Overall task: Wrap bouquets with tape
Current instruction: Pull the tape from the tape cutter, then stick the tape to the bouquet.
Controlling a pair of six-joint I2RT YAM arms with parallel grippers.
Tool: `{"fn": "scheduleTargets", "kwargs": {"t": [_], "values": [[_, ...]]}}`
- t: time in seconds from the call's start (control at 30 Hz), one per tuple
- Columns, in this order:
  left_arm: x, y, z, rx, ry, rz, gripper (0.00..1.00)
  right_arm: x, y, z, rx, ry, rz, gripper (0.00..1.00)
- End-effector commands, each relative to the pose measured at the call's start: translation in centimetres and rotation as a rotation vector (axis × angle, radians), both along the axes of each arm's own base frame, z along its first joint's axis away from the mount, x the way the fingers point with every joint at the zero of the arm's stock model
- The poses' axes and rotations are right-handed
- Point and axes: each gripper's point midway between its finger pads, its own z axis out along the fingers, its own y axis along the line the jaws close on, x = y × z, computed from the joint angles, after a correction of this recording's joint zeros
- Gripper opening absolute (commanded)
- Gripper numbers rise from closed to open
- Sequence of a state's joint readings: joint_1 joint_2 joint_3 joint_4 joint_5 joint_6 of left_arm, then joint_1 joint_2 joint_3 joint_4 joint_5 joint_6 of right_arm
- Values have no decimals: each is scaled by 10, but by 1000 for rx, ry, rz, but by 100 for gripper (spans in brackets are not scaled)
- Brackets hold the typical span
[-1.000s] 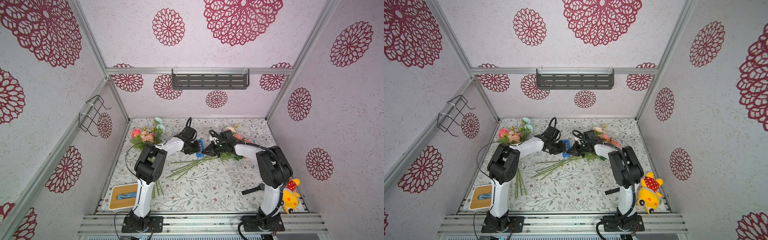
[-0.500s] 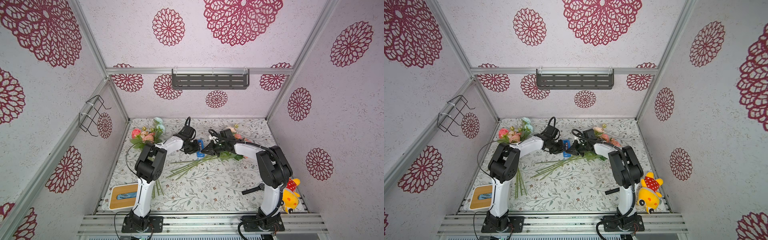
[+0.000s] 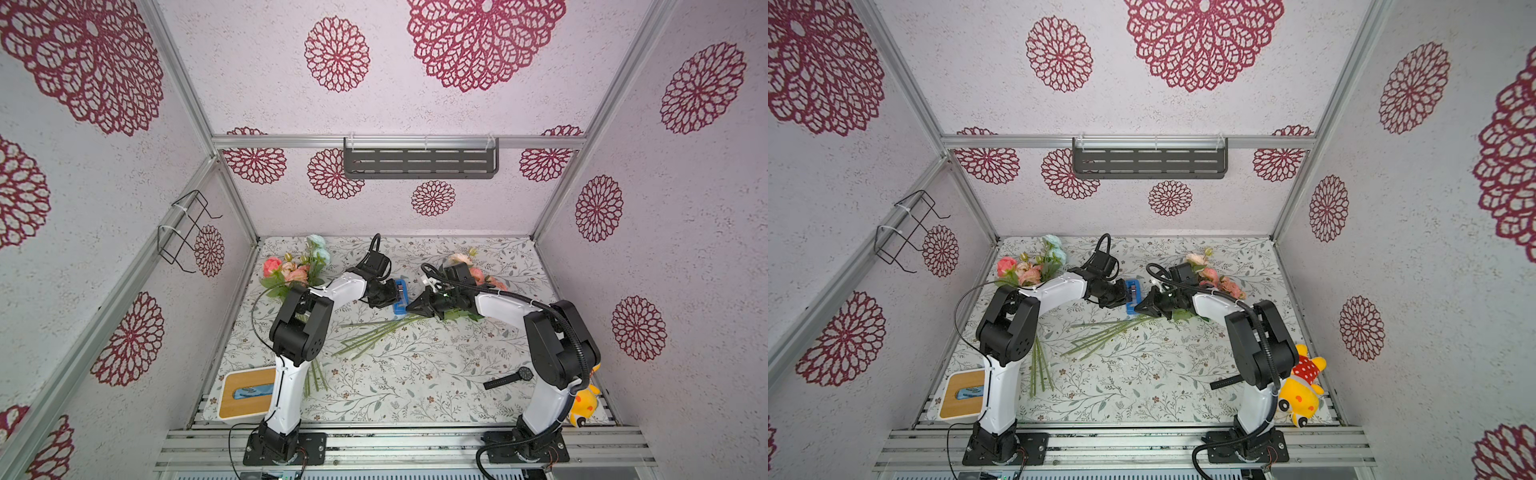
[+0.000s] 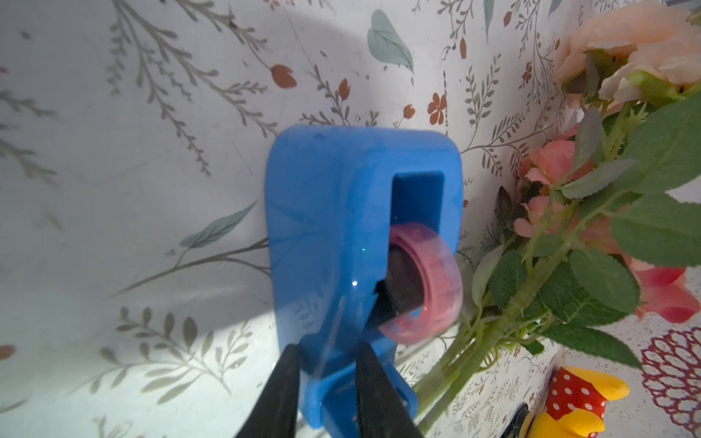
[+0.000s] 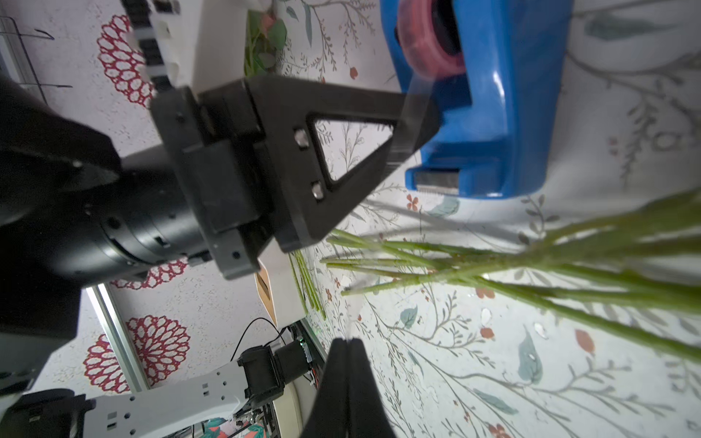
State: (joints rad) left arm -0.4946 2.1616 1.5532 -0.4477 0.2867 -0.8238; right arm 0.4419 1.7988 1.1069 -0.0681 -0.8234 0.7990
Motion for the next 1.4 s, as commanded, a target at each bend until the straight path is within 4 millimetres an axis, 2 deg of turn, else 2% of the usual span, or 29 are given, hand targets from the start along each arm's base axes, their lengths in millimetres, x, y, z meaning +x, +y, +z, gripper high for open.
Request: {"fn": "scheduleTargets", "kwargs": {"t": [0.0, 0.7, 1.13, 1.37], "values": [[-2, 11, -24, 55, 30, 30, 28, -13, 0, 14, 26, -12, 20, 0], [-2, 13, -22, 59, 22, 40, 27, -21, -4, -58, -36, 71, -10, 0], [-2, 14, -21, 60, 20, 41, 27, -24, -11, -89, -122, 72, -37, 0], [-2, 15, -20, 61, 17, 44, 27, -20, -8, -90, -213, -1, -9, 0]]}}
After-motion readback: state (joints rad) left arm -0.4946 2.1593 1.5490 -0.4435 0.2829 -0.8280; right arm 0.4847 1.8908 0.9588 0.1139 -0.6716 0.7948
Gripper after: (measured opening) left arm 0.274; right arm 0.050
